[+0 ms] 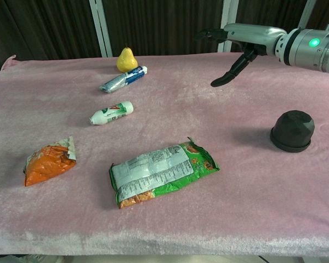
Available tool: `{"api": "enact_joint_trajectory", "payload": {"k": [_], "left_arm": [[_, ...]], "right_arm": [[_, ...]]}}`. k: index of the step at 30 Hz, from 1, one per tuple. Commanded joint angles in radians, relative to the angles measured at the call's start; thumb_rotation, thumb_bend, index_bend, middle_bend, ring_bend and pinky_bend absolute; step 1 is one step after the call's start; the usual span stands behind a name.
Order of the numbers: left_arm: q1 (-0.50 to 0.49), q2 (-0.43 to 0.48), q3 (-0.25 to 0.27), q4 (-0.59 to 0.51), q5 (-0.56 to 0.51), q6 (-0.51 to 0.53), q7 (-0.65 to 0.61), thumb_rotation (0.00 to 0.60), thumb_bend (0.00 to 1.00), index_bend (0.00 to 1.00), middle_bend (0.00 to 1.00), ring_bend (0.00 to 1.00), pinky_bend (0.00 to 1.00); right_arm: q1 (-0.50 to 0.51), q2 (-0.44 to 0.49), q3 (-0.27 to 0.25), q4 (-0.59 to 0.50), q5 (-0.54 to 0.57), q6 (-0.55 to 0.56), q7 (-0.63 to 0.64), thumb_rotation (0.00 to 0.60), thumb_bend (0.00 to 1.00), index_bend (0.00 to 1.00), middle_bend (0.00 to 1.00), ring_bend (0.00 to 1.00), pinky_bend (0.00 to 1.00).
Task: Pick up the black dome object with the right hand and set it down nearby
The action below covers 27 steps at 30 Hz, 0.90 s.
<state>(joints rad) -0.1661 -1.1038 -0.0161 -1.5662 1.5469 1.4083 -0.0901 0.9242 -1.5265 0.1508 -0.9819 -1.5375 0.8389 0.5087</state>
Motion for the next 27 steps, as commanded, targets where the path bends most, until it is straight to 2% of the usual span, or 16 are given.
{"api": "enact_joint_trajectory", "payload": {"k": [1,9,17,22,27], "left_arm": [[0.001,0.001,-0.002,0.002,-0.003,0.002,-0.005,0.600,0.57,0.46,0.49,0.42,0.46],[0.003,0.002,0.000,0.000,-0.001,0.008,-0.007,0.600,0.57,0.46,0.49,0.42,0.46],[0.010,0.011,0.002,-0.007,-0.004,0.016,-0.019,0.600,0.57,0.46,0.49,0.42,0.46],[0.015,0.016,0.002,-0.014,-0.009,0.020,-0.016,0.600,0.57,0.46,0.49,0.42,0.47],[0.017,0.017,0.003,-0.019,-0.010,0.020,-0.002,0.600,0.57,0.46,0.49,0.42,0.46]], "right_arm": [[0.006,-0.011,-0.007,0.015,0.002,-0.003,0.001,0.600,0.21,0.06,0.00,0.00,0.04],[-0.009,0.012,-0.035,-0.006,-0.010,0.026,0.004,0.600,0.20,0.06,0.00,0.00,0.04],[-0.109,0.067,-0.138,-0.022,-0.057,0.103,0.051,0.600,0.20,0.06,0.00,0.00,0.05],[-0.170,0.065,-0.210,0.041,-0.094,0.141,0.060,0.600,0.20,0.06,0.02,0.00,0.05],[-0.210,0.039,-0.256,0.108,-0.122,0.159,0.043,0.600,0.20,0.06,0.02,0.00,0.05]]}}
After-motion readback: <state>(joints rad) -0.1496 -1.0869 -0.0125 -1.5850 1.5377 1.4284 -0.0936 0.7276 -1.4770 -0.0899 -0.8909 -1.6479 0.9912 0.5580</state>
